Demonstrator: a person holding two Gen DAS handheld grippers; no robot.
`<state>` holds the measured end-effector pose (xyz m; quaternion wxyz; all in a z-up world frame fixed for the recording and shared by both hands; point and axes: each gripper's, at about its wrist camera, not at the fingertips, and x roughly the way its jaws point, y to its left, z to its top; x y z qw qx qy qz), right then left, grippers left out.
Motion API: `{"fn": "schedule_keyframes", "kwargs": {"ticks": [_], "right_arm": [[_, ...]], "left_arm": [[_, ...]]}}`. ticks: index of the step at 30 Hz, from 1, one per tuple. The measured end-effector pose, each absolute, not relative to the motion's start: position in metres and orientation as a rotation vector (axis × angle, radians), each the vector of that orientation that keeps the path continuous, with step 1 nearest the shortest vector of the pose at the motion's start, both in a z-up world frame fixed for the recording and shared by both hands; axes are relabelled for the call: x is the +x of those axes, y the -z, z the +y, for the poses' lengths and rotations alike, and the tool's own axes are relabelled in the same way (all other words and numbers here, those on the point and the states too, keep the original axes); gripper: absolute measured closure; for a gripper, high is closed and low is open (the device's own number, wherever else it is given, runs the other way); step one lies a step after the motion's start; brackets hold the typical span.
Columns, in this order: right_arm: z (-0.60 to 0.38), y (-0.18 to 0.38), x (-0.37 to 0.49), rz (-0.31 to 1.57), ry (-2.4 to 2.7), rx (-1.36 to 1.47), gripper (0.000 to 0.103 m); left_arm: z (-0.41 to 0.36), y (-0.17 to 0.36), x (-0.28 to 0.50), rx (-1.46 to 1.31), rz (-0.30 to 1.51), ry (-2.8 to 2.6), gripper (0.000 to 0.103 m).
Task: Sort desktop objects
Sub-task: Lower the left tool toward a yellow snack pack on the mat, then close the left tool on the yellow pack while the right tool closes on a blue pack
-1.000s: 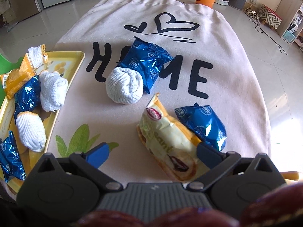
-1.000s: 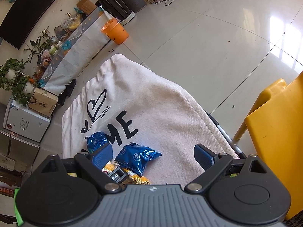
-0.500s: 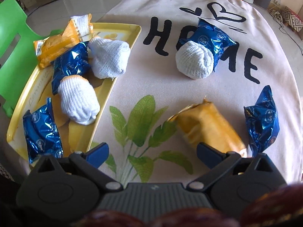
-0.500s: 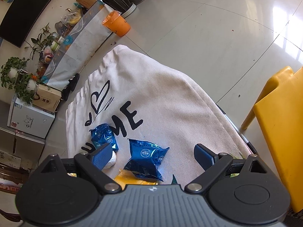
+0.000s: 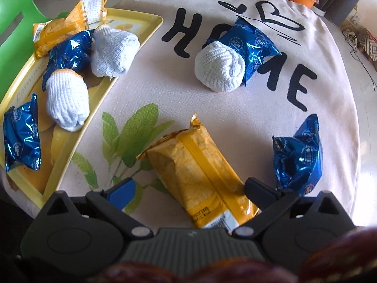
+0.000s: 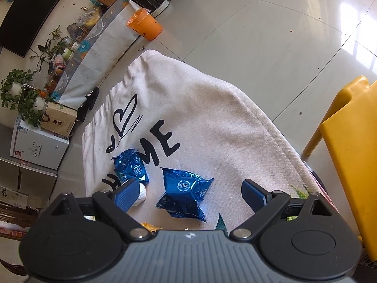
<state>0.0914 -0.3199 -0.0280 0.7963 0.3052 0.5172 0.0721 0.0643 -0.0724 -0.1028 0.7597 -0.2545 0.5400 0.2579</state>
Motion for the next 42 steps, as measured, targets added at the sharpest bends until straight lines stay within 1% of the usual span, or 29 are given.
{"fn": "schedule_keyframes", "kwargs": {"ticks": [6, 10, 19, 28, 38, 42], "right_arm": [[-0.316, 0.028, 0.093, 1.116, -0.171, 0.651, 0.009], [-0.315, 0.028, 0.093, 1.119, -0.165, 0.652, 0.009], [-0.313, 0.036, 0.095, 1.148, -0.174, 0.680, 0.009], [-0.300, 0.051, 0.097, 1.193, -0.172, 0.665, 0.009], [-0.273, 0.080, 0.106, 1.254, -0.150, 0.656, 0.009], [-0.262, 0.085, 0.110, 1.240, -0.167, 0.640, 0.009]], "left_arm": [[-0.078, 0.107, 0.078, -0.585, 1.179, -0.573, 0.001], [-0.084, 0.109, 0.081, -0.529, 1.188, -0.553, 0.001], [-0.066, 0.131, 0.055, -0.542, 1.236, -0.590, 0.001], [-0.044, 0.137, 0.036, -0.432, 1.274, -0.551, 0.001], [-0.050, 0.135, 0.043, -0.228, 1.295, -0.395, 0.001], [-0.042, 0.136, 0.043, -0.241, 1.297, -0.365, 0.001]]}}
